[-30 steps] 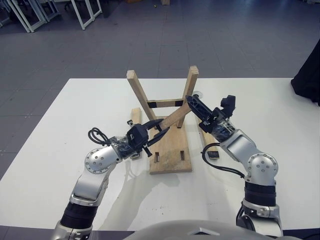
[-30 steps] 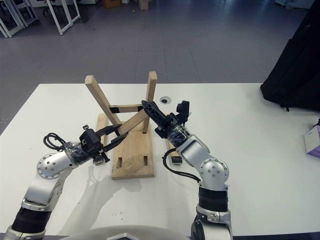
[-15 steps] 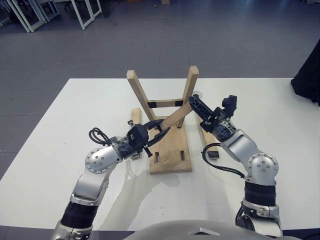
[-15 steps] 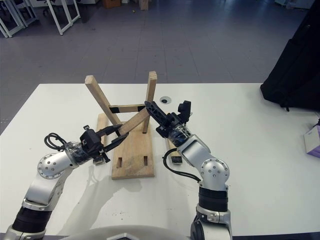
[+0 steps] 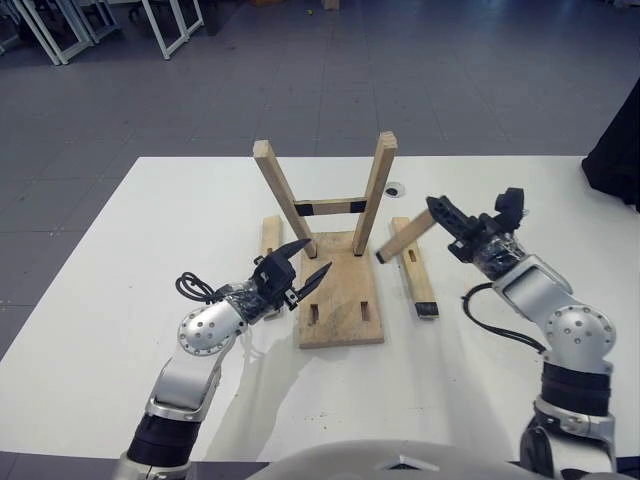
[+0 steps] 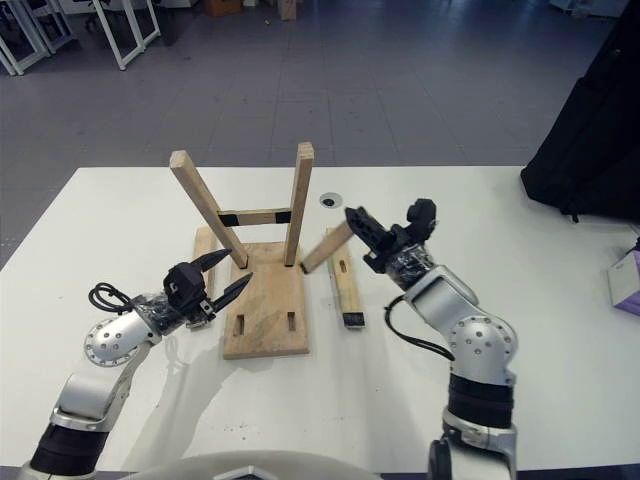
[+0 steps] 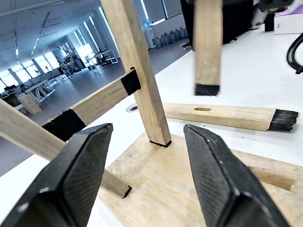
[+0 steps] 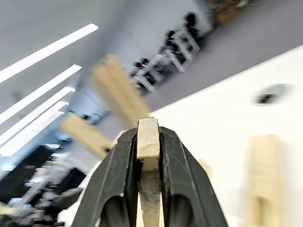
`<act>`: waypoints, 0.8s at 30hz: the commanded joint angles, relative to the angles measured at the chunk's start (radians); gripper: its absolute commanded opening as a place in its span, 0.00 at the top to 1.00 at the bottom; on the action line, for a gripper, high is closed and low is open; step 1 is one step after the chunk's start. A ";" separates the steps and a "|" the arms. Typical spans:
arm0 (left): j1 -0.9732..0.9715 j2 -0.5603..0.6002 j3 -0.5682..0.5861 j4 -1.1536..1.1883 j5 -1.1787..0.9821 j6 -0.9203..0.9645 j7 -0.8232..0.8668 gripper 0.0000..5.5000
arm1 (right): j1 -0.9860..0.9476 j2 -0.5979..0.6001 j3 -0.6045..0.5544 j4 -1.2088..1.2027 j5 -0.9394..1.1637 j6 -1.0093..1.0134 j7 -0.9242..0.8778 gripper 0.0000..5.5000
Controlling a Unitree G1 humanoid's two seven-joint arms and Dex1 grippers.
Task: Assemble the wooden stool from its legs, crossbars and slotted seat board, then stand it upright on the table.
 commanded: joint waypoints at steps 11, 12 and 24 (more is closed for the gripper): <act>-0.030 -0.052 -0.018 0.063 0.056 -0.007 0.069 0.50 | -0.056 0.081 0.128 0.076 -0.479 -0.174 -0.127 0.93; -0.029 -0.054 -0.021 0.062 0.058 -0.007 0.068 0.50 | -0.057 0.086 0.125 0.084 -0.488 -0.179 -0.123 0.93; -0.024 -0.066 -0.018 0.073 0.072 -0.011 0.080 0.50 | -0.073 0.144 0.105 0.106 -0.525 -0.185 -0.107 0.93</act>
